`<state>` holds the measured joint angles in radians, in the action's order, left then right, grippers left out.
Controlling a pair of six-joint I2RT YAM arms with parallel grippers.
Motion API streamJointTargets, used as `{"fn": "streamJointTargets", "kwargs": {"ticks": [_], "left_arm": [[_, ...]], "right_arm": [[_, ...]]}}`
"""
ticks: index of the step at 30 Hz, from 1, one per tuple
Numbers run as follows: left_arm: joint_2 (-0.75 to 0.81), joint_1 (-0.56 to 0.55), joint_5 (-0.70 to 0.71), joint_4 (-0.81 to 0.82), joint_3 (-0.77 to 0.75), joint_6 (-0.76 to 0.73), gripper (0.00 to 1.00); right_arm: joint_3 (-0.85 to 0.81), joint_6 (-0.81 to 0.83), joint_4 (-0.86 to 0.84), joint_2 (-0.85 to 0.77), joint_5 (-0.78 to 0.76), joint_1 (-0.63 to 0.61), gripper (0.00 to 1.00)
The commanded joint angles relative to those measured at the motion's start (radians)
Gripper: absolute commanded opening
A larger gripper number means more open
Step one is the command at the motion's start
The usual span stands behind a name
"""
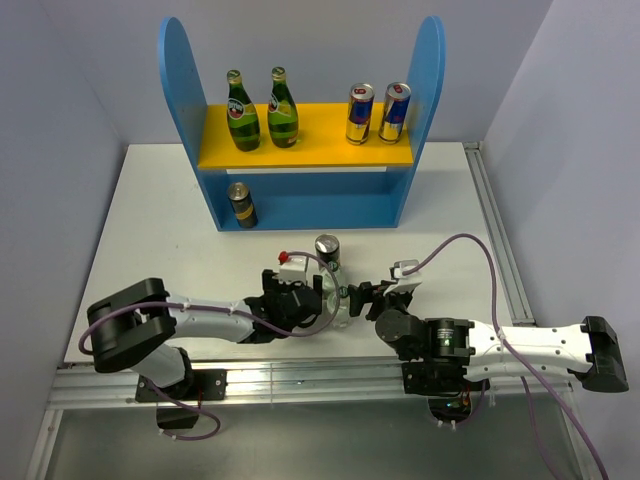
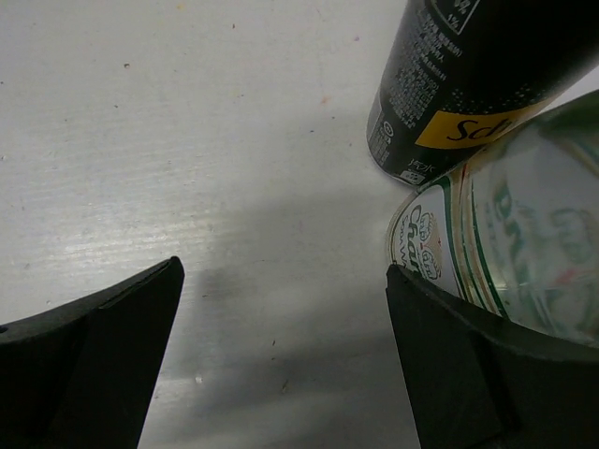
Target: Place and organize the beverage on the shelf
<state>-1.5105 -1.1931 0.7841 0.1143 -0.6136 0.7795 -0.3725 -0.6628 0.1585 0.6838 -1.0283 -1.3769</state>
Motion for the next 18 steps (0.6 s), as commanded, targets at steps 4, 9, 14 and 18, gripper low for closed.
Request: {"fn": "streamJointTargets", "kwargs": {"ticks": [4, 9, 14, 18], "left_arm": [[-0.1, -0.034, -0.009, 0.11, -0.106, -0.045, 0.97], [-0.181, -0.037, 0.0, 0.166, -0.152, -0.1, 0.98], [-0.229, -0.03, 0.01, 0.193, -0.204, -0.144, 0.98], [-0.247, -0.017, -0.003, 0.209, -0.233, -0.169, 0.98]], "right_arm": [[-0.009, 0.006, -0.028, 0.014, -0.033, -0.008, 0.88], [-0.009, 0.008, -0.031, 0.016, -0.032, -0.008, 0.88], [-0.008, 0.009, -0.031, 0.014, -0.032, -0.007, 0.88], [-0.009, 0.011, -0.036, 0.017, -0.03, -0.008, 0.88]]}}
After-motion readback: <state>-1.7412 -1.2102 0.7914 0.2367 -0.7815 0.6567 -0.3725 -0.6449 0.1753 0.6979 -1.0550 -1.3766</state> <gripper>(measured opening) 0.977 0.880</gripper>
